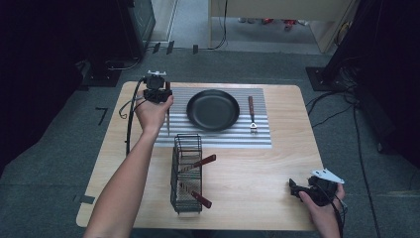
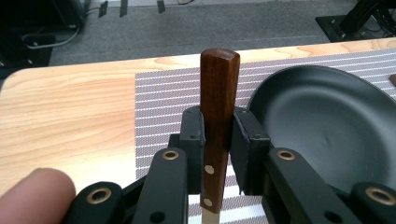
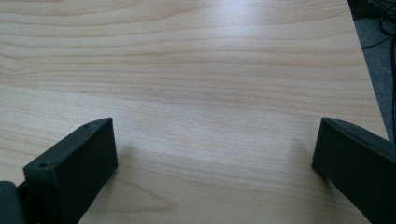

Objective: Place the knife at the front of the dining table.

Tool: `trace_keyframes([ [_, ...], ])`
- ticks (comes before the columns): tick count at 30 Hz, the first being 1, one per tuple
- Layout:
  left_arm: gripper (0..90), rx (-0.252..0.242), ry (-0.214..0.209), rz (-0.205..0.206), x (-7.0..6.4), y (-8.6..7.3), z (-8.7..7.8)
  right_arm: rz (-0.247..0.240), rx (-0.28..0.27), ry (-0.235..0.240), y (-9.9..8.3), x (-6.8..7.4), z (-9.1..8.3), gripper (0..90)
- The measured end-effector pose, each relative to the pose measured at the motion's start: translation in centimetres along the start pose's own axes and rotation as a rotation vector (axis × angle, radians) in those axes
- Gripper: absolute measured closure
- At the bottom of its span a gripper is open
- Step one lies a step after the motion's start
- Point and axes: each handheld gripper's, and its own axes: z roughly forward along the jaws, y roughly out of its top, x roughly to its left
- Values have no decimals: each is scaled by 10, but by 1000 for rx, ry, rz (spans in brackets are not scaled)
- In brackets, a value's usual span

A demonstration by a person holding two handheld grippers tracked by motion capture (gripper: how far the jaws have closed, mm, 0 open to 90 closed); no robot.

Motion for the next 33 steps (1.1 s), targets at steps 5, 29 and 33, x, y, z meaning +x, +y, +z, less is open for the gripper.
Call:
trace_keyframes([
  [5, 768, 14, 4, -16, 2, 4, 21, 0, 0, 0, 0, 0, 0, 0],
  [29, 771, 118, 0, -136, 6, -7, 109, 6, -3, 5, 0, -1, 0, 0],
  [33, 771, 126, -5, -151, 6, -9, 113, 6, -2, 3, 0, -1, 0, 0],
])
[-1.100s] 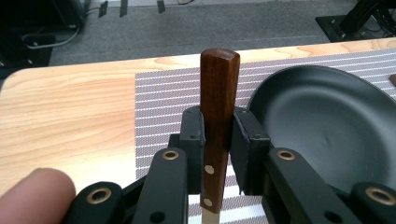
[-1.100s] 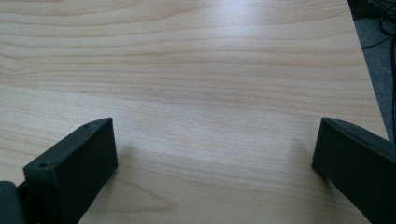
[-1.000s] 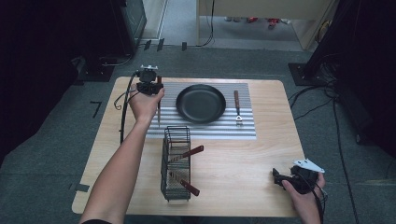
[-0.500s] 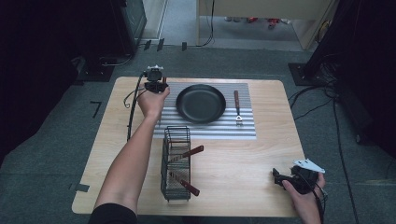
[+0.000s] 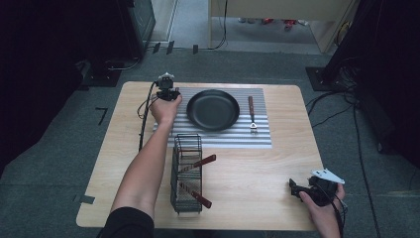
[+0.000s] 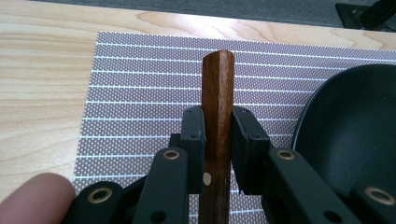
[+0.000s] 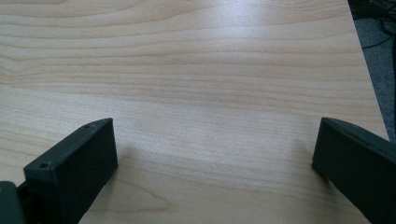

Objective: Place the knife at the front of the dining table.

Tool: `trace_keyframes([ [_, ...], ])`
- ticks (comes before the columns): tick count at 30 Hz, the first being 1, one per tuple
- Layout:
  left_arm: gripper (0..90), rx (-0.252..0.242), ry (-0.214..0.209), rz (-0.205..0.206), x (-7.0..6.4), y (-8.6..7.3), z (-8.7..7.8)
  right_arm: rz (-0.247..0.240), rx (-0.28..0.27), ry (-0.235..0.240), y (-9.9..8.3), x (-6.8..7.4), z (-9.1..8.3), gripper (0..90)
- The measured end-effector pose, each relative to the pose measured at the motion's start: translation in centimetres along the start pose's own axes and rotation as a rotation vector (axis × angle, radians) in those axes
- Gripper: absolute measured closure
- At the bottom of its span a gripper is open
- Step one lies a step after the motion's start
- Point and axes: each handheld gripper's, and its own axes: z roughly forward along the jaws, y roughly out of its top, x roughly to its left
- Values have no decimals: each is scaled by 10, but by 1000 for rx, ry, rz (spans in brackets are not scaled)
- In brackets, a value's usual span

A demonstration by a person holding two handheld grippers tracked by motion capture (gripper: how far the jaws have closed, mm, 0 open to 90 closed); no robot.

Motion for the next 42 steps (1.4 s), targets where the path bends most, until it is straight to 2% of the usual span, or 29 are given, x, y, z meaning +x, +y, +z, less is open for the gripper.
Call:
trace_keyframes([
  [14, 770, 30, 42, -24, 3, -7, 21, 0, 1, 0, 0, 0, 0, 0],
  [21, 783, 32, 38, -46, 4, -8, 29, 0, 1, 0, 0, 0, 0, 0],
  [27, 747, 21, 38, -30, 3, -8, 30, -1, 2, -1, 0, 0, 0, 0],
  [29, 689, 17, 24, -32, 5, -8, 29, -1, 1, 0, 0, 0, 0, 0],
  [30, 627, 5, 21, -26, 5, -7, 27, -1, 2, -1, 0, 0, 0, 0],
  [35, 564, -59, -48, -25, 11, 0, 5, -2, 2, -2, 0, 0, 0, 0],
  [38, 565, -48, -72, 0, 14, 1, -7, -2, 2, -1, 0, 0, 0, 0],
  [40, 577, -9, -96, -8, 18, 0, -11, -4, 2, 0, 0, 0, 0, 0],
  [42, 614, 14, -104, -7, 19, -4, -12, -6, 1, 5, 0, 0, 0, 0],
])
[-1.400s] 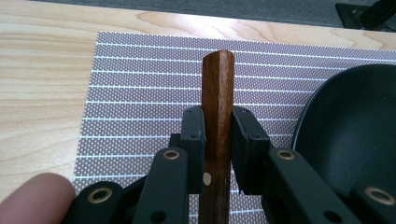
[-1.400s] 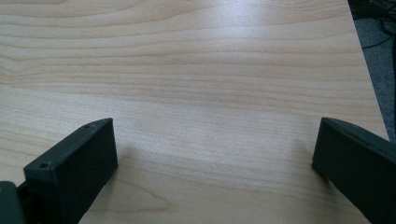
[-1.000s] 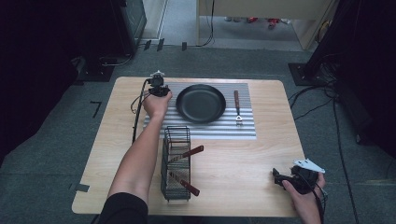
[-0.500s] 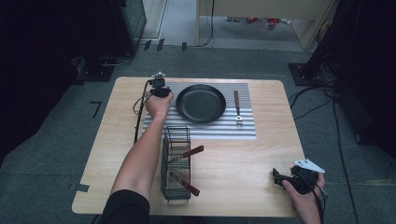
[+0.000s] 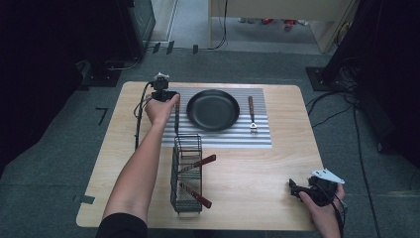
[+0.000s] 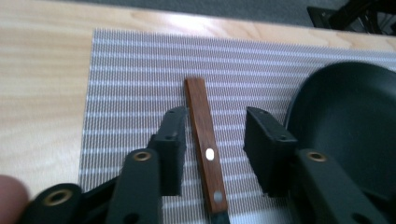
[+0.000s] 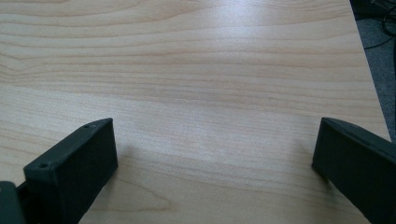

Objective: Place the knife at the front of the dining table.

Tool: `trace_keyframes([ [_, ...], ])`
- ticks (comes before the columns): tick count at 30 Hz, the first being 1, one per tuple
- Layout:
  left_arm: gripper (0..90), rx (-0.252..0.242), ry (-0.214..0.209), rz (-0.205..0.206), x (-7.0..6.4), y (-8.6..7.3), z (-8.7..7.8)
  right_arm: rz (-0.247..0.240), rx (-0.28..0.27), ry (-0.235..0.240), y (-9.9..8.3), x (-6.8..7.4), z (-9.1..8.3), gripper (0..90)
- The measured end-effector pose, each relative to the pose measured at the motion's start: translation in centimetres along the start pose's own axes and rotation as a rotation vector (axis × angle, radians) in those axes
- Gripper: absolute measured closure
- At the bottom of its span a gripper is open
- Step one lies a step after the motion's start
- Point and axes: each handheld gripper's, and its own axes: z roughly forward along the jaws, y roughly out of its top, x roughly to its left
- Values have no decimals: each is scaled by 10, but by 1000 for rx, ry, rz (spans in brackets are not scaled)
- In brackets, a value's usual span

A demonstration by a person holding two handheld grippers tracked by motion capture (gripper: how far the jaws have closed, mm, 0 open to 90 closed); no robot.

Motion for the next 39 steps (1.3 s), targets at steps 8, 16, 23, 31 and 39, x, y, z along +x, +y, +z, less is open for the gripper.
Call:
trace_keyframes([
  [8, 664, 88, 34, 55, -5, -17, 15, -3, 1, -2, 0, 0, 0, 0],
  [16, 728, 87, 102, 103, -10, -21, 21, -3, 0, 1, 0, 0, 0, 0],
  [23, 780, 84, 51, 57, -5, -20, 22, 0, -1, 3, 0, 0, 0, 0],
  [31, 780, 71, 61, -38, 5, -19, 20, 0, -1, 3, 0, 0, 0, 0],
  [39, 779, 62, 77, -95, 7, -20, 18, -3, 0, 1, 0, 0, 0, 0],
])
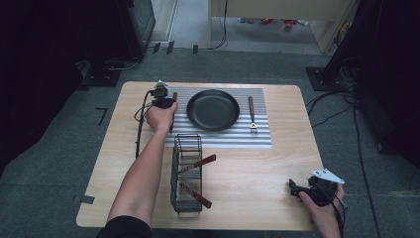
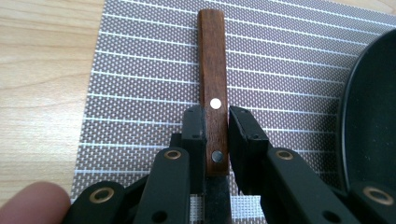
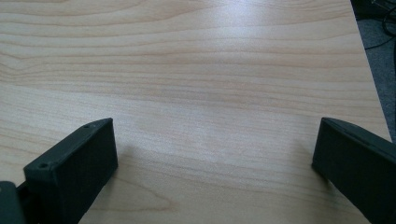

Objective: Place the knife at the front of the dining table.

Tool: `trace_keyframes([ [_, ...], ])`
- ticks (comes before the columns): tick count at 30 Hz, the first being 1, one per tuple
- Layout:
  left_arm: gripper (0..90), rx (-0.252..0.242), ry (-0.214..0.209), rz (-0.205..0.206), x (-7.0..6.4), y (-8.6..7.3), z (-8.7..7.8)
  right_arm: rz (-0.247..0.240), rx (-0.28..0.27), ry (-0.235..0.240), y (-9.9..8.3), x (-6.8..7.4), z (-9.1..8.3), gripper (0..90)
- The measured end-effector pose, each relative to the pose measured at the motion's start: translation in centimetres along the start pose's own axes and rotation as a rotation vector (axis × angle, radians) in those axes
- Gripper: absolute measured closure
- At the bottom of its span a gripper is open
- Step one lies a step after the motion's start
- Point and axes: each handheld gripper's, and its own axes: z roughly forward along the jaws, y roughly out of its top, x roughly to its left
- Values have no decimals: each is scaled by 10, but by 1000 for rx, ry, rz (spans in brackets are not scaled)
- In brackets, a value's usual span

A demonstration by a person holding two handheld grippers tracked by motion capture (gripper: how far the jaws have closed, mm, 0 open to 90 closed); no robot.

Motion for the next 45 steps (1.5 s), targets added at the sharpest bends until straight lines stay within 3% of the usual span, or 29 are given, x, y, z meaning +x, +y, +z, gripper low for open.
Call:
trace_keyframes([
  [3, 778, 1, 8, -2, 0, 0, 0, -1, 0, -1, 0, 0, 0, 0],
  [9, 746, 6, -18, -17, 2, 0, 0, 0, 0, 1, 0, 0, 0, 0],
  [22, 695, -7, -22, 5, 1, 0, -2, -1, 2, -3, 0, 0, 0, 0],
  [29, 446, -37, -67, 17, -5, 2, -12, -2, 2, -4, 0, 0, 0, 0],
  [30, 394, -47, -73, 16, -6, 2, -16, -2, 2, -4, 0, 0, 0, 0],
  [31, 280, -57, -73, 19, -8, 2, -19, -2, 2, -4, 0, 0, 0, 0],
  [32, 280, -65, -69, 30, -10, 2, -23, -2, 2, -4, 0, 0, 0, 0],
  [33, 180, -82, -79, 38, -12, 1, -31, -2, 2, -4, 0, 0, 0, 0],
  [34, 146, -82, -79, 38, -12, 1, -31, -2, 2, -4, 0, 0, 0, 0],
  [36, 124, -101, -87, 50, -13, -1, -40, -2, 2, -5, 0, 0, 0, 0],
  [38, 61, -125, -95, 63, -13, -4, -50, -3, 3, -5, 0, 1, 0, 0],
  [39, 0, -136, -120, 68, -11, -9, -58, -3, 3, -5, 0, 1, 0, 0],
  [45, 0, -172, -145, 81, -4, -22, -78, -3, 3, -5, 0, 1, 0, 0],
])
